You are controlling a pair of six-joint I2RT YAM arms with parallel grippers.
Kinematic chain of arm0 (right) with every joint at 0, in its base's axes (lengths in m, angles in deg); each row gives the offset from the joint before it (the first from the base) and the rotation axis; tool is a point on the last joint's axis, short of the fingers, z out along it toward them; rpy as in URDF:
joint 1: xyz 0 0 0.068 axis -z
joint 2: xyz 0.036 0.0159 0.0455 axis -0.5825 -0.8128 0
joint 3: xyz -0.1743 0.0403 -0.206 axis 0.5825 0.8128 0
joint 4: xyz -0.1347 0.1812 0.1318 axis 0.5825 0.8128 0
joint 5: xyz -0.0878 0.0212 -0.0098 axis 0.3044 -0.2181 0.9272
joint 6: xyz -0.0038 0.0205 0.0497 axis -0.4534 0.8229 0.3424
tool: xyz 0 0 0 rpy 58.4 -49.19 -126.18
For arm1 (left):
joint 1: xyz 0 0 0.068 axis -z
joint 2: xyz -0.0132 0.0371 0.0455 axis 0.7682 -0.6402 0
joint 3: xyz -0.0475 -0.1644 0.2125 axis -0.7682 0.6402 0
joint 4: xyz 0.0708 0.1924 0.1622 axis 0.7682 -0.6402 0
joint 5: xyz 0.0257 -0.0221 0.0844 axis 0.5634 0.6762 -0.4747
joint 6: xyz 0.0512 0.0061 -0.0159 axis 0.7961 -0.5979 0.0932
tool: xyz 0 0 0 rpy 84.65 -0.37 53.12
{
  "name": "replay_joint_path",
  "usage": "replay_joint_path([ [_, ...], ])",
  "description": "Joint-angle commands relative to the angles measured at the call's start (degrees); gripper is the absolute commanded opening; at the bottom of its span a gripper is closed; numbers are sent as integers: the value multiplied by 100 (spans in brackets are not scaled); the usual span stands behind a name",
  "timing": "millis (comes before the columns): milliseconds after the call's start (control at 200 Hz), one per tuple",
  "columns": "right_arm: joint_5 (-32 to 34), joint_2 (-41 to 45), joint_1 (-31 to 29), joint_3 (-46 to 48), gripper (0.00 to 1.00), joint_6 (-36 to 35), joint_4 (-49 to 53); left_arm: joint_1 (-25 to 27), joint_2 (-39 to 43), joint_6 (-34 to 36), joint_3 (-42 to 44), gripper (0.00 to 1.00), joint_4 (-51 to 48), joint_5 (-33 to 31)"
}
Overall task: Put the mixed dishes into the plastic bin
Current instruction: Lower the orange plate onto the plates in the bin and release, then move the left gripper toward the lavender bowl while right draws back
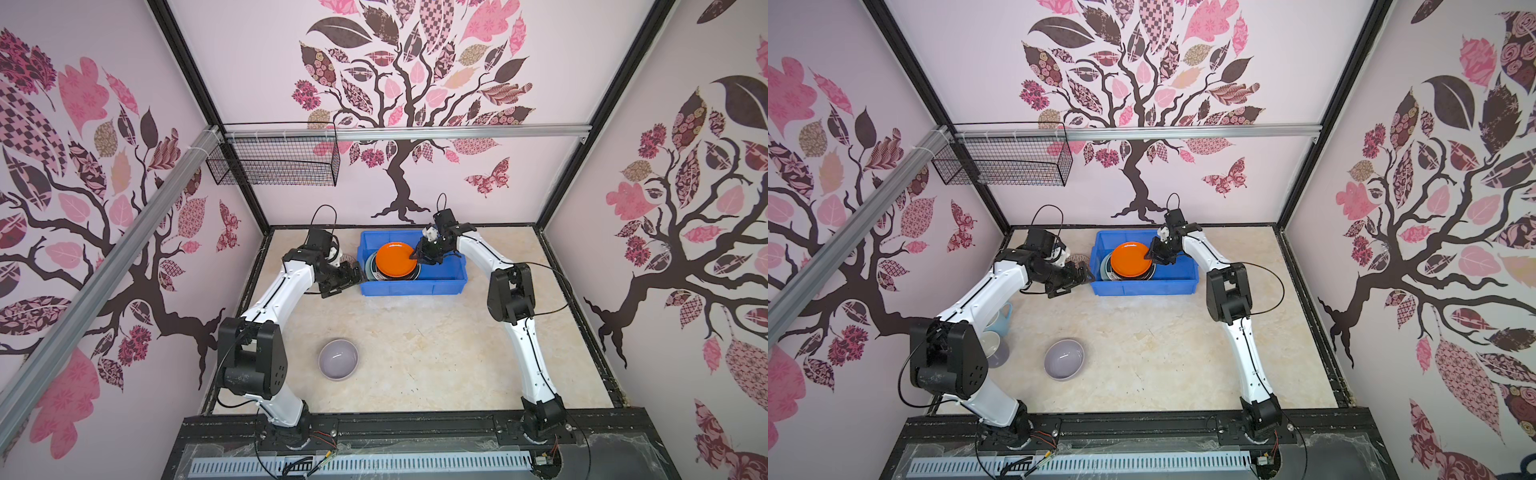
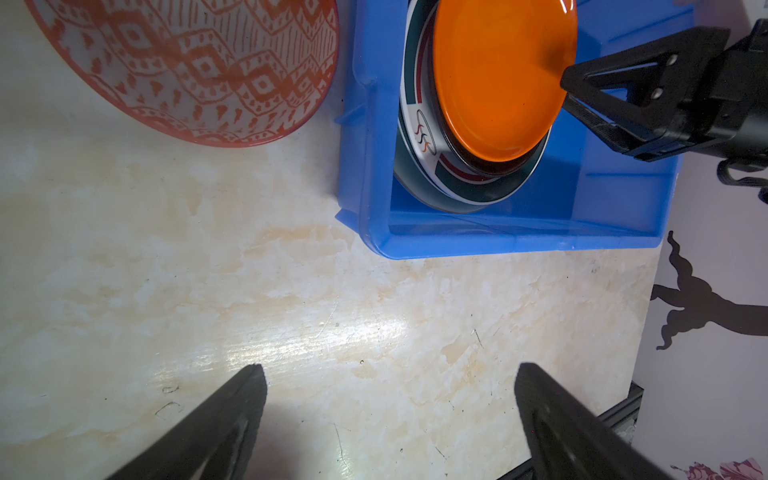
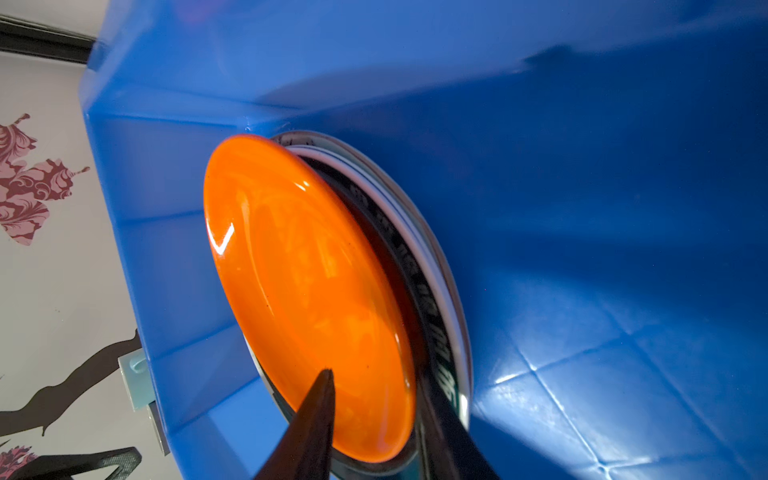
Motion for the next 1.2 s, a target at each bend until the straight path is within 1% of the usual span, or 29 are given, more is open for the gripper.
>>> replay_joint_path([
  [0, 142, 185, -9, -38, 36, -232, 341, -23, -5, 27, -223, 98, -31, 57],
  [140, 156, 680, -9, 513, 35, -285, 198, -27, 131, -20, -100, 98, 25, 57],
  [205, 103, 877, -10, 815, 39, -297, 93, -22, 218, -38, -29, 98, 44, 45],
  [270, 148, 1086, -9, 1025, 40, -339, 45, -24, 308, -56, 33, 98, 48, 26],
  [445, 242, 1608, -9, 1456, 63, -471, -83, -28, 544, -63, 149, 98, 33, -100],
  [475, 277, 1706, -14, 1545, 64, -483, -112, -27, 584, -68, 164, 98, 20, -111],
  [605, 334, 2077, 0, 1888, 65, -528, -150, -26, 806, -90, 264, 98, 7, -169],
  [725, 370, 2576, -1, 2491, 65, -558, -283, -27, 1037, -147, 457, 98, -34, -231],
  [895, 323, 3458, -6, 3694, 61, -477, -644, -20, 1524, -278, 1036, 98, -171, -384],
  [1055, 195, 4348, -35, 4951, 58, -325, -1025, -3, 2244, -469, 1702, 98, -345, -599],
  [1125, 244, 4718, -140, 5456, 58, -266, -1126, 45, 2578, -590, 1961, 98, -405, -658],
  [1195, 300, 5050, -375, 5865, 57, -209, -1195, 122, 2900, -726, 2189, 98, -525, -738],
])
